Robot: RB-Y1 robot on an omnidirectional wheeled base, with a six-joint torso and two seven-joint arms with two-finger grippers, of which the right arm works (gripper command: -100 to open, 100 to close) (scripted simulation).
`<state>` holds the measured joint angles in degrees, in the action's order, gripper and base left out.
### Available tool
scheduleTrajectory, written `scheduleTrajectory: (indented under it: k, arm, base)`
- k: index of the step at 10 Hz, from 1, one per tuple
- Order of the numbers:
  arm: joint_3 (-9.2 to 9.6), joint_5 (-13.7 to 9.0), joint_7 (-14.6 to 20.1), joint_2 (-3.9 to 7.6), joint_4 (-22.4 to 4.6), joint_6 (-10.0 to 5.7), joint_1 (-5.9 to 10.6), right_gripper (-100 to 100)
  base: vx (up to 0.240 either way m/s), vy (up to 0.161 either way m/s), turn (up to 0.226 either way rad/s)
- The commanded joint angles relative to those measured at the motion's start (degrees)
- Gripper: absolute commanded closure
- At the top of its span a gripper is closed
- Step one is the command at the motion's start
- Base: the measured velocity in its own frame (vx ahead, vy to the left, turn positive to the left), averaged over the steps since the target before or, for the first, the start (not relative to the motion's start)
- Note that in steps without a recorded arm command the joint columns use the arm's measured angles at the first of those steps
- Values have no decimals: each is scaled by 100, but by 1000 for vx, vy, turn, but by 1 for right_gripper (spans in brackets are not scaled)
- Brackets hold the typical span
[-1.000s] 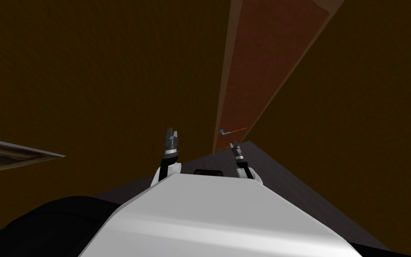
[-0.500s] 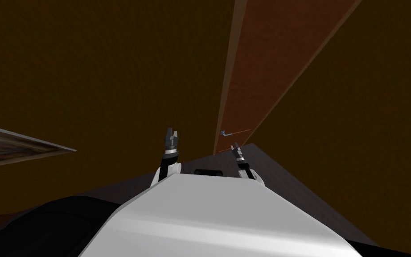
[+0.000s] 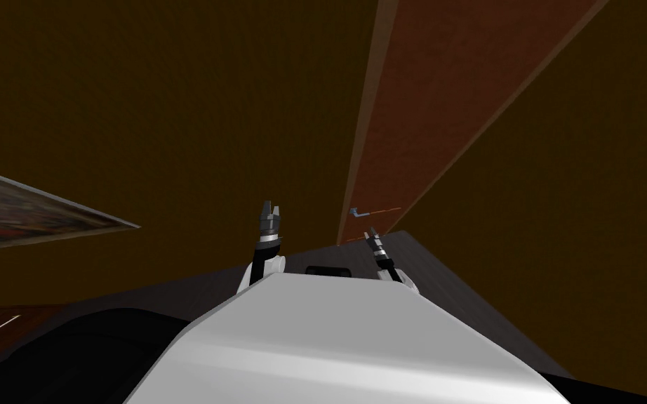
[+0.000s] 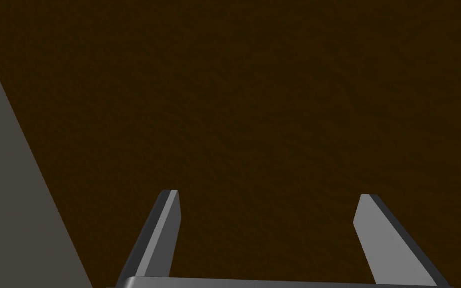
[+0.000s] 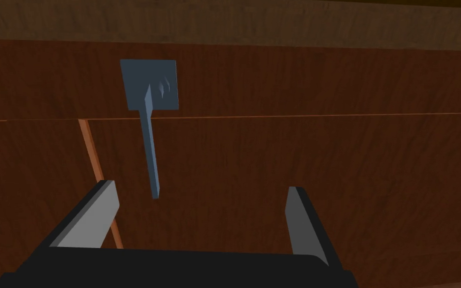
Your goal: Pull the door open
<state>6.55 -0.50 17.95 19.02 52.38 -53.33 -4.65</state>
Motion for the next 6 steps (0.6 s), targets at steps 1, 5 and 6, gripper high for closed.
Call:
scheduleTrajectory:
  k: [1, 5, 6]
  arm:
    - [28, -27, 64, 71, -286, -77, 79, -100]
    - [76, -65, 141, 156, -712, -167, 187, -100]
    - [96, -80, 174, 192, -880, -204, 231, -100]
  base:
    - [32, -43, 84]
    - [23, -29, 80]
    - [40, -51, 129]
